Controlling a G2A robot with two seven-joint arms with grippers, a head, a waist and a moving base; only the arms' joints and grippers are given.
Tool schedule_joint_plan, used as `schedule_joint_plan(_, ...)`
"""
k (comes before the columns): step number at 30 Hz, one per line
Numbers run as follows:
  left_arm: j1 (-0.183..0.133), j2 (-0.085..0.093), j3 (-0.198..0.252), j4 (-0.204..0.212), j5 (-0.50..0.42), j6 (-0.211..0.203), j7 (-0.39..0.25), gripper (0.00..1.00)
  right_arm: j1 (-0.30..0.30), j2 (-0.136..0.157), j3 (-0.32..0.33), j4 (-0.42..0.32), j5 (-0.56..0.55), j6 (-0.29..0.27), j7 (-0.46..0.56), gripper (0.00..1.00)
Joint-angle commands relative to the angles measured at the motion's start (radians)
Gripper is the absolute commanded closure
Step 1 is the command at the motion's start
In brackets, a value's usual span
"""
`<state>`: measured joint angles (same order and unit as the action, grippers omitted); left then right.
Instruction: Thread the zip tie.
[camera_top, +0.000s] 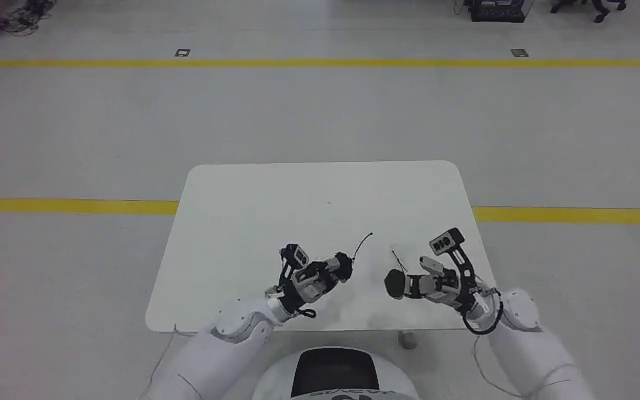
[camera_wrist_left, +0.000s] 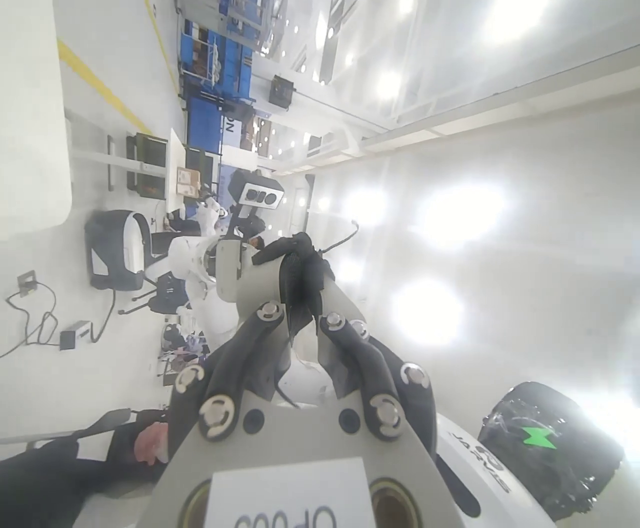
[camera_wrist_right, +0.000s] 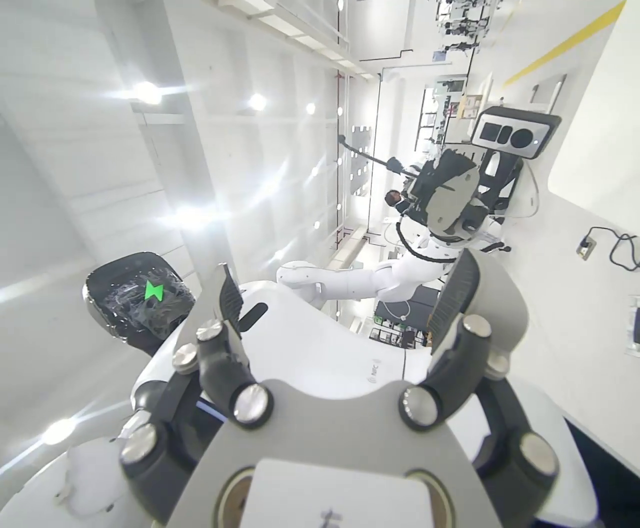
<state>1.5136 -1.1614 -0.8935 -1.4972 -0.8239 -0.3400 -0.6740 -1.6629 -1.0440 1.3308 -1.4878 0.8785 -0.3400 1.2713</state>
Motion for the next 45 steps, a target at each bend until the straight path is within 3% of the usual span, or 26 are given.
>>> schedule_joint_plan(1,0.001,0.001,0.000,-0.001,0.001,0.000,0.000,1.00,-0.001,0.000,0.001,-0.001,0.000,0.000,-0.001,0.00)
schedule_joint_plan(7,0.000,0.000,-0.001,-0.002,0.001,0.000,0.006,1.00,-0.001,0.000,0.001,-0.001,0.000,0.000,-0.001,0.00)
schedule_joint_plan(10,0.005,-0.008,0.007,-0.015,-0.042,0.000,0.016,1.00,0.009,-0.005,-0.017,-0.001,-0.002,0.011,-0.050,0.00)
schedule_joint_plan(16,0.007,-0.048,0.017,-0.006,-0.146,0.000,-0.027,1.00,0.033,-0.025,-0.065,0.055,0.133,0.012,-0.021,0.00)
schedule_joint_plan(21,-0.003,-0.096,0.025,0.044,-0.200,0.000,-0.093,1.00,0.065,-0.040,-0.106,0.111,0.189,0.021,0.015,0.00)
schedule_joint_plan(29,-0.009,-0.100,0.022,0.049,-0.180,0.000,-0.097,1.00,0.070,-0.041,-0.108,0.117,0.190,0.021,0.022,0.00)
schedule_joint_plan(33,0.004,-0.109,0.021,0.022,-0.234,0.000,-0.110,1.00,0.065,-0.047,-0.117,0.100,0.206,0.028,-0.018,0.00)
schedule_joint_plan(36,0.019,-0.125,0.014,0.020,-0.293,0.000,-0.151,1.00,0.066,-0.054,-0.123,0.107,0.242,0.021,-0.009,0.00)
schedule_joint_plan(45,0.016,-0.184,0.025,0.101,-0.327,0.000,-0.219,1.00,0.087,-0.072,-0.146,0.136,0.278,0.010,0.014,0.00)
